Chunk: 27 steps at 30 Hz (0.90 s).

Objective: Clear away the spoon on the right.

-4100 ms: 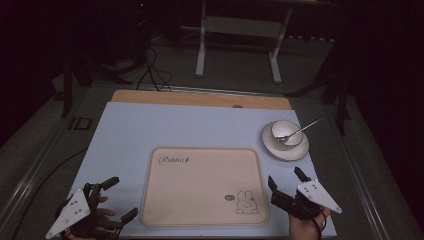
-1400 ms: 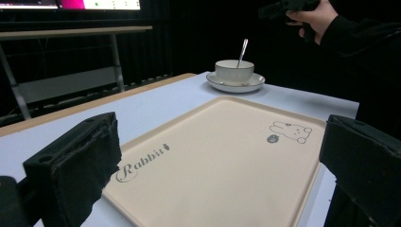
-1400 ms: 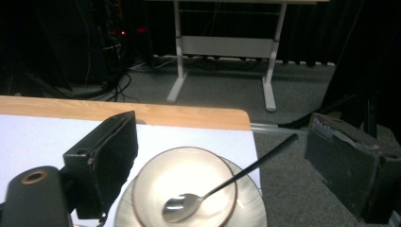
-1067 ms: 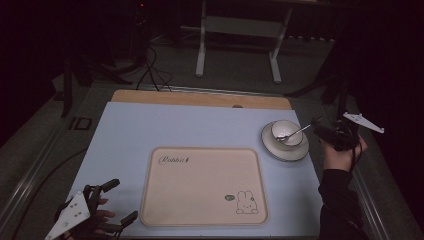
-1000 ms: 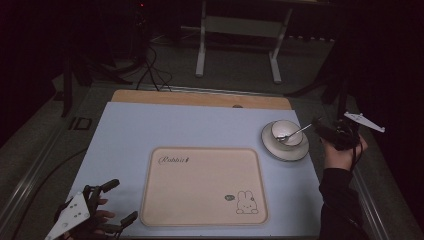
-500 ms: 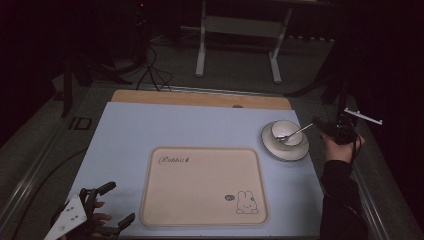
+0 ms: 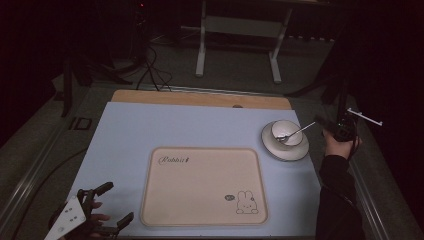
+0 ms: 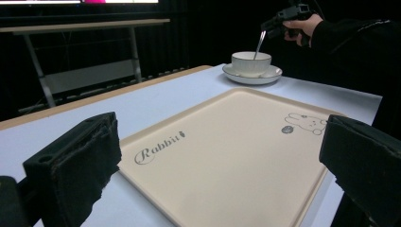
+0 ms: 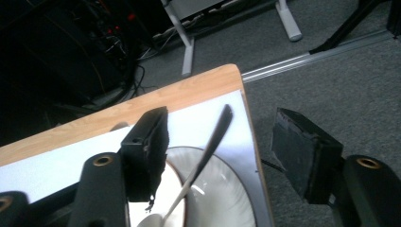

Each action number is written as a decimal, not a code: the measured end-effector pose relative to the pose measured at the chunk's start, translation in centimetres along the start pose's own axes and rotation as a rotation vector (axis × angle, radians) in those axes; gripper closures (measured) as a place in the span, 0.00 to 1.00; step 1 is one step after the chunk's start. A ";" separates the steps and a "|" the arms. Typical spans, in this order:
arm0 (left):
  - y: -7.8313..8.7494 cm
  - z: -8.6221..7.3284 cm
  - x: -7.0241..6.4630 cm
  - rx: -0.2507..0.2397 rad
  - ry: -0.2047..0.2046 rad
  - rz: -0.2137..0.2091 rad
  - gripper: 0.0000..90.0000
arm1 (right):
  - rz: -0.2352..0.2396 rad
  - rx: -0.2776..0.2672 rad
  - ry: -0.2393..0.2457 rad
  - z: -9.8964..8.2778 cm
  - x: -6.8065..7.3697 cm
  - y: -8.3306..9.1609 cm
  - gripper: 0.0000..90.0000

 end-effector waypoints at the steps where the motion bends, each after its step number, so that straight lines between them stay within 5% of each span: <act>1: 0.0 0.0 0.0 0.001 0.002 0.002 0.00 | 0.004 0.002 -0.001 0.0 -0.1 -0.1 0.43; 16: 0.0 -0.1 0.2 0.005 -0.008 0.033 0.00 | 0.091 0.029 -0.120 -0.2 -1.0 -2.2 0.51; 27: 0.1 -0.1 0.2 0.004 -0.005 0.028 0.00 | 0.118 0.038 -0.121 -0.2 -0.9 -2.5 0.95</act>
Point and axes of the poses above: each handheld gripper's, and its own axes: y roughly backward along the jaws, z roughly out of its top, x roughly to its left, the point moved 5 cm from there along -y, roughly forward along the jaws, and after that the axes turned 1 degree about -z, right-handed, at the moved point
